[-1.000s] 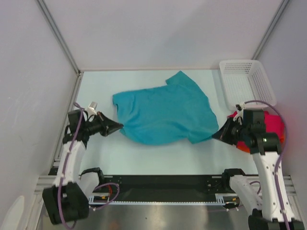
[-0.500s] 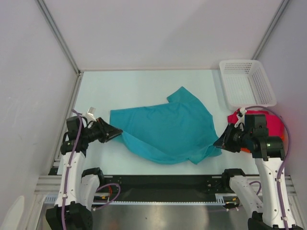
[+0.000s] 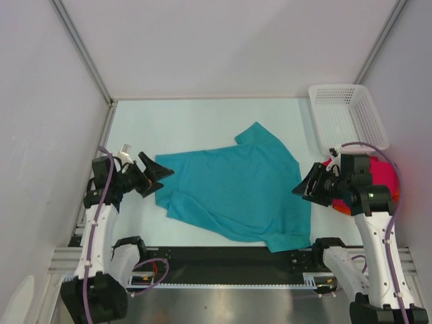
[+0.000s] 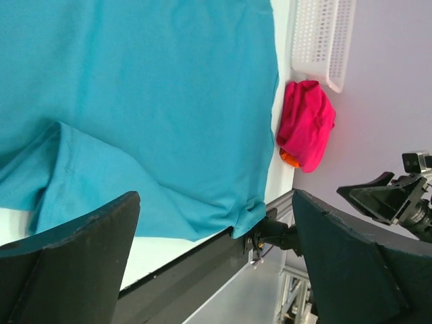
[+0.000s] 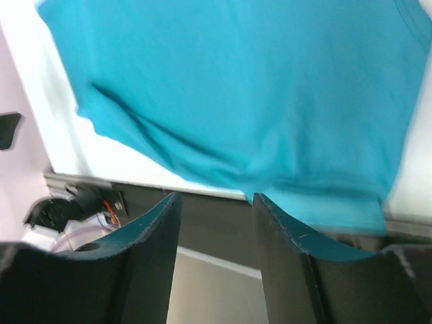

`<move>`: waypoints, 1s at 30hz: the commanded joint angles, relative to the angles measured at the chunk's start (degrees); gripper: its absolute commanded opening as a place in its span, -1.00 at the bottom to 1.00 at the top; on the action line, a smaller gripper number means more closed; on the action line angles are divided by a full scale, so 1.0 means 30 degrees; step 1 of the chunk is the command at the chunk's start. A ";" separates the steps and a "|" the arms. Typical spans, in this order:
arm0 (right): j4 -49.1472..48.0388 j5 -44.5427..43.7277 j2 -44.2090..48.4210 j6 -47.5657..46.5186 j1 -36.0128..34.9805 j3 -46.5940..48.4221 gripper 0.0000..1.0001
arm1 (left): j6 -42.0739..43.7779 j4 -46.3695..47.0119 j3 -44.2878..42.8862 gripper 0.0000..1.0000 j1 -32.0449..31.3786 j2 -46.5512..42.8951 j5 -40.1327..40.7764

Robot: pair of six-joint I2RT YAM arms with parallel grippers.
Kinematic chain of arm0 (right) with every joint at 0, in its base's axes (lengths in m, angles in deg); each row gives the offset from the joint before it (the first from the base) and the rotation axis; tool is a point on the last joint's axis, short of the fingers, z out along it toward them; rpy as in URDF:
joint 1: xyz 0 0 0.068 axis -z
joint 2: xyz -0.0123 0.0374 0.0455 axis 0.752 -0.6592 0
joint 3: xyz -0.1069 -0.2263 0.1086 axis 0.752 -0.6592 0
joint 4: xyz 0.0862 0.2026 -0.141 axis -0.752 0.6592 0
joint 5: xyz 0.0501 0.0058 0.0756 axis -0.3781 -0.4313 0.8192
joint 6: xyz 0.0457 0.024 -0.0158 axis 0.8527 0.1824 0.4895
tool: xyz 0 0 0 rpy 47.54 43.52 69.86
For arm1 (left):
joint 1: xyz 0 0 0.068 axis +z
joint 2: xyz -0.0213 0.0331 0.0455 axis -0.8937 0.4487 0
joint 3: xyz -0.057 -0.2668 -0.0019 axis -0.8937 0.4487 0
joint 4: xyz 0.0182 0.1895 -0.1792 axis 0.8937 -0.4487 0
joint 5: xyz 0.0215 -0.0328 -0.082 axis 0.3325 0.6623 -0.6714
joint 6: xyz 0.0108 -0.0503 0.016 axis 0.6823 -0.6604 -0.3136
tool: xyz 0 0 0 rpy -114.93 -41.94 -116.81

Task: Fold and stack the t-shirts
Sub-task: Flatten out the tshirt

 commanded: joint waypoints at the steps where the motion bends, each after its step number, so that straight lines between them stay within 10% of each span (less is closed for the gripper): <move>1: -0.6518 0.1221 -0.2479 0.1334 -0.0182 -0.1890 0.02 | 0.0005 0.3460 -0.0764 0.99 0.0017 0.2672 0.0296; 11: -1.2205 -0.1180 -1.3557 0.0370 -0.3345 0.2906 0.05 | 0.0913 0.4993 -0.5069 0.99 0.0016 1.1170 -0.1371; 30: -1.1596 -0.1735 -2.8767 -0.0041 -0.4313 1.6179 0.05 | 0.1967 0.2710 -0.2375 0.99 0.0017 0.7015 -0.1082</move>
